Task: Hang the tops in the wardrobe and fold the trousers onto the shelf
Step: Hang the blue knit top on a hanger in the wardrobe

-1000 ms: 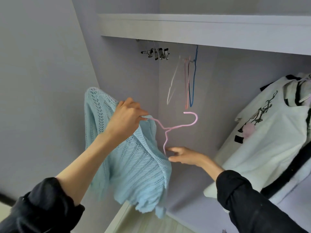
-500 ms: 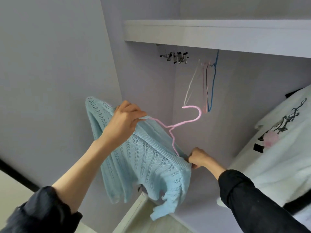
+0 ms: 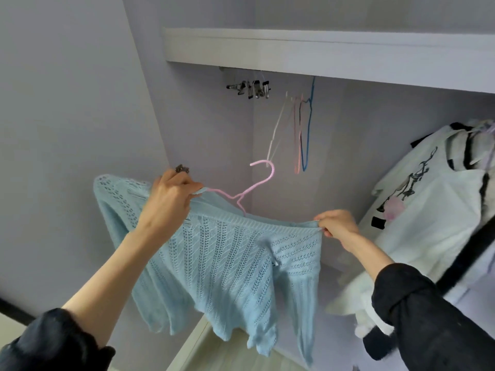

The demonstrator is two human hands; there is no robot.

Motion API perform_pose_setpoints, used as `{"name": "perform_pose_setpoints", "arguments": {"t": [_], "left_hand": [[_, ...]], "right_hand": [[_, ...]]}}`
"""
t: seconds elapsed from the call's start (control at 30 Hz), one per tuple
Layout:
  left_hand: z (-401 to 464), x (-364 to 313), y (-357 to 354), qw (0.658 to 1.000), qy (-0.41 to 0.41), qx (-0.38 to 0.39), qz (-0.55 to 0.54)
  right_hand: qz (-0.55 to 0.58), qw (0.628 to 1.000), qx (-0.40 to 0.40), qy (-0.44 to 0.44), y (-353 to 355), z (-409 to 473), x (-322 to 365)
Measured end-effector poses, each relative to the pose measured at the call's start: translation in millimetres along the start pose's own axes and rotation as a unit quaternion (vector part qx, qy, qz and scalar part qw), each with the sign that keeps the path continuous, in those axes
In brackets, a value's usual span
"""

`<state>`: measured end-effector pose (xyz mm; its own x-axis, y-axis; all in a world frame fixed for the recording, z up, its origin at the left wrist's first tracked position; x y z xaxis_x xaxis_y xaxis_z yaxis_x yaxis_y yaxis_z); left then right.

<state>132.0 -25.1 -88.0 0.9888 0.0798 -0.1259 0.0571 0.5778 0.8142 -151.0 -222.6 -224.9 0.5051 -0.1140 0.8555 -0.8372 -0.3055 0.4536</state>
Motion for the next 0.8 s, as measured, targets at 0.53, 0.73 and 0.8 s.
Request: {"name": "perform_pose_setpoints", "arguments": {"t": [0.53,0.73,0.8], "left_hand": [[1.3,-3.6,-5.0,0.983,0.100,-0.019,-0.150],[-1.4,-10.5,-4.7,0.982,0.100,-0.037,-0.158],[1.9,-8.8,-1.8,0.967,0.133,-0.054,-0.211]], "right_hand": [[-0.107,0.993,-0.054,0.018,35.3,-26.0,30.9],[-0.111,0.980,-0.065,0.153,30.2,-49.9,90.3],[-0.135,0.975,-0.043,0.173,20.0,-54.8,102.0]]}}
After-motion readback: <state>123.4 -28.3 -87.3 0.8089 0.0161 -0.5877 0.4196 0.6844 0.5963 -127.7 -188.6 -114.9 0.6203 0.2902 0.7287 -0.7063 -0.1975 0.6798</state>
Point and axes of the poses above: each hand's wrist, its own z-axis towards the middle knuckle, its own y-axis out of the back of the hand, x = y × z, the point moved 9 cm from there along z, towards the middle knuckle, and after that the axes turned 1 degree about x, right-handed, at the moved point
